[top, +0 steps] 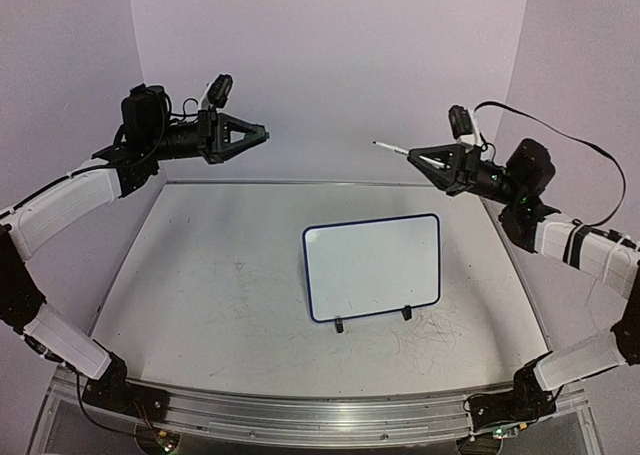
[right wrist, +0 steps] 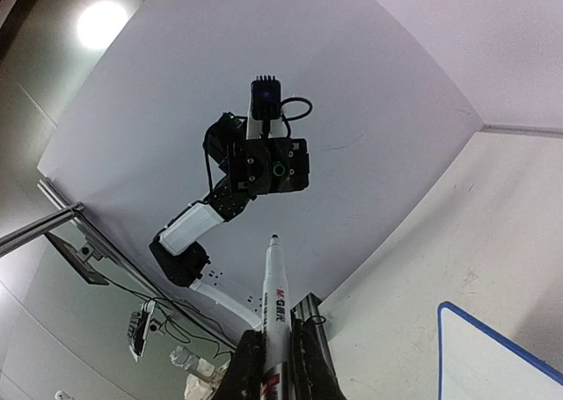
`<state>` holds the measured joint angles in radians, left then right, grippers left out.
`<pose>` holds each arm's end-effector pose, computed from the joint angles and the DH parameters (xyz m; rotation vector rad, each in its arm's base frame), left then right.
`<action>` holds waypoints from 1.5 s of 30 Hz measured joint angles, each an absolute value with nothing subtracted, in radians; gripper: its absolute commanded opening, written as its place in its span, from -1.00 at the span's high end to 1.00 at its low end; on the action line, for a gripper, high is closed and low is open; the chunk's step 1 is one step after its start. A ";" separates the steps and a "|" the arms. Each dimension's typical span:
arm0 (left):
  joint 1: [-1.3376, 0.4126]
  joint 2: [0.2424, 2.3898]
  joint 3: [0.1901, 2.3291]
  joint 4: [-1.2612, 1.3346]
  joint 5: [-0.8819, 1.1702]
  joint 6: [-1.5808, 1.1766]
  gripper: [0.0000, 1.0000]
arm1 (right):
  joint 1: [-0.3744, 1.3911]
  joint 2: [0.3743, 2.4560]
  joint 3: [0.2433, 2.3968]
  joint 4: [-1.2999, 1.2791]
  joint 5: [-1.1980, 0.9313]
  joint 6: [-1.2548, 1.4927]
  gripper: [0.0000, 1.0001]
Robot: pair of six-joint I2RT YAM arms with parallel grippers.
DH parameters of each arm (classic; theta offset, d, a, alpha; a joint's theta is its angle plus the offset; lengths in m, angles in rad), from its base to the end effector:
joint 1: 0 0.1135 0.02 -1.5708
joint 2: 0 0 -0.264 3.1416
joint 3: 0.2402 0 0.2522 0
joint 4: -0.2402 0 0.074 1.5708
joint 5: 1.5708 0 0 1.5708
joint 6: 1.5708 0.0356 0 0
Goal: Write a sentence on the whiteboard
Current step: Open the pen cap from the whiteboard marker, then place the pen cap at the center of the board.
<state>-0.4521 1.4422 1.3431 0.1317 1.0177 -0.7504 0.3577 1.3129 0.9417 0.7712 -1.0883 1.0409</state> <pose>0.2823 -0.1708 0.4138 0.6707 1.7105 -1.6626 0.2569 0.1297 0.3711 -0.6393 1.5197 1.7463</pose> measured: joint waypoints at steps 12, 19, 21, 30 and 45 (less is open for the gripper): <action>-0.411 1.414 1.188 0.049 0.865 -0.730 1.00 | 0.269 1.049 0.888 0.405 -0.939 0.770 1.00; -0.411 1.415 1.057 0.008 0.701 -0.733 1.00 | 0.269 0.995 0.896 0.263 -0.847 0.669 1.00; -0.411 1.421 1.020 -0.003 0.656 -0.733 1.00 | 0.269 0.995 0.905 0.242 -0.833 0.657 1.00; -0.409 1.612 0.950 -0.017 0.599 -0.697 1.00 | 0.269 0.923 0.910 0.177 -0.794 0.605 1.00; -0.407 1.857 0.908 0.027 0.658 -0.667 0.94 | 0.269 0.860 0.910 0.144 -0.813 0.602 1.00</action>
